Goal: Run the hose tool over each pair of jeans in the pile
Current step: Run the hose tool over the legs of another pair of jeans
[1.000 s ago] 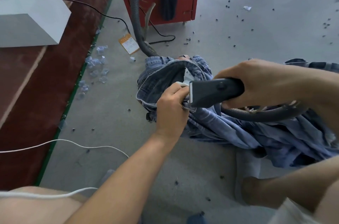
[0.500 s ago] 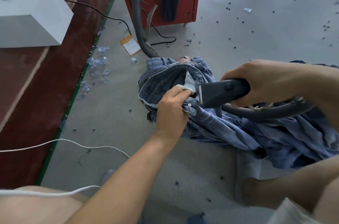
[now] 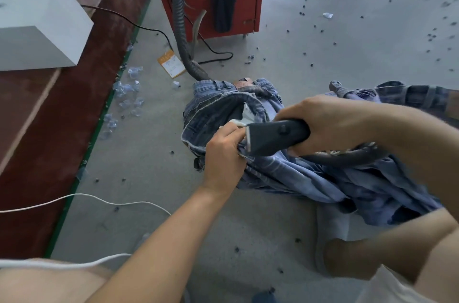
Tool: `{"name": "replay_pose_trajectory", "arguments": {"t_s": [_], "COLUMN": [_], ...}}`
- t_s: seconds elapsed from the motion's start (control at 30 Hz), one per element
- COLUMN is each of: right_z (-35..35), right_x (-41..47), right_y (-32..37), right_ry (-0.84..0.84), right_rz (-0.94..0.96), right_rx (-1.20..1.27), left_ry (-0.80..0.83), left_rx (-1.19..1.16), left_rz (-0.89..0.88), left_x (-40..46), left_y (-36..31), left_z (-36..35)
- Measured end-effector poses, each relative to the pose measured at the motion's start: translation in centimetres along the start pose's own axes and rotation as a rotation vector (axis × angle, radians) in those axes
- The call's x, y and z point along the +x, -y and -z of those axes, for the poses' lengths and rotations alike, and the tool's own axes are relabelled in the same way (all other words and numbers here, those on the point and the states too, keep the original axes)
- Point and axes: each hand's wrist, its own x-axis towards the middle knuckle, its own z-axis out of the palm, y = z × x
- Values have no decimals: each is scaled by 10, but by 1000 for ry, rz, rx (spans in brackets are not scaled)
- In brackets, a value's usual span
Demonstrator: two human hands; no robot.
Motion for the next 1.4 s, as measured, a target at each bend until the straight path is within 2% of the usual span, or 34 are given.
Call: {"name": "replay_pose_trajectory", "arguments": {"t_s": [0.07,0.17,0.27,0.33,0.4,0.47,0.6,0.67,0.73,0.8,0.93,1.03,1.13,1.2,1.23,1.27,1.33,1.37,1.4], "right_z": [-3,9,8,-5,-12,-4,17,11,-6,-24,-48,-56,-56,-50,-46,-42,-37,-36,-35], "right_x": [5,2,-4,-2,3,4,-13,-17,-14,-9,-4,-2,1,-1,-4,-7,-13,-15,-18], "right_y": [3,-6,-12,-3,6,5,-20,-28,-26,-19,-7,6,6,-4,-9,-14,-24,-28,-31], "right_ry": [-26,-37,12,29,-40,-164,-333,-398,-468,-495,-432,-403,-417,-422,-425,-424,-417,-410,-401], "right_rz": [37,-15,-60,-23,45,52,-91,-161,-236,-325,-431,-408,-438,-489,-499,-495,-464,-448,-430], "right_rx": [47,69,19,45,89,150,308,412,525,641,825,778,711,744,758,774,803,812,817], "left_ry": [-8,-26,-20,-13,-17,20,59,37,50,100,301,396,547,507,388,224,-85,-144,-118], "left_rx": [7,2,13,-17,-60,3,20,97,92,5,-96,-219,-574,-755,-687,-463,146,334,398], "left_rz": [31,21,-15,-29,38,75,34,13,64,168,381,444,515,597,621,630,663,754,890], "left_x": [-1,-1,1,-2,-6,-9,-9,-11,-12,-10,0,0,-6,-8,-9,-10,-16,-19,-23], "left_y": [2,2,1,3,6,11,8,2,-5,-17,-38,-56,-64,-56,-48,-38,-4,12,26], "left_z": [0,2,1,-2,-3,-3,-3,-5,-7,-9,-16,-15,-10,-2,3,8,19,25,30]}}
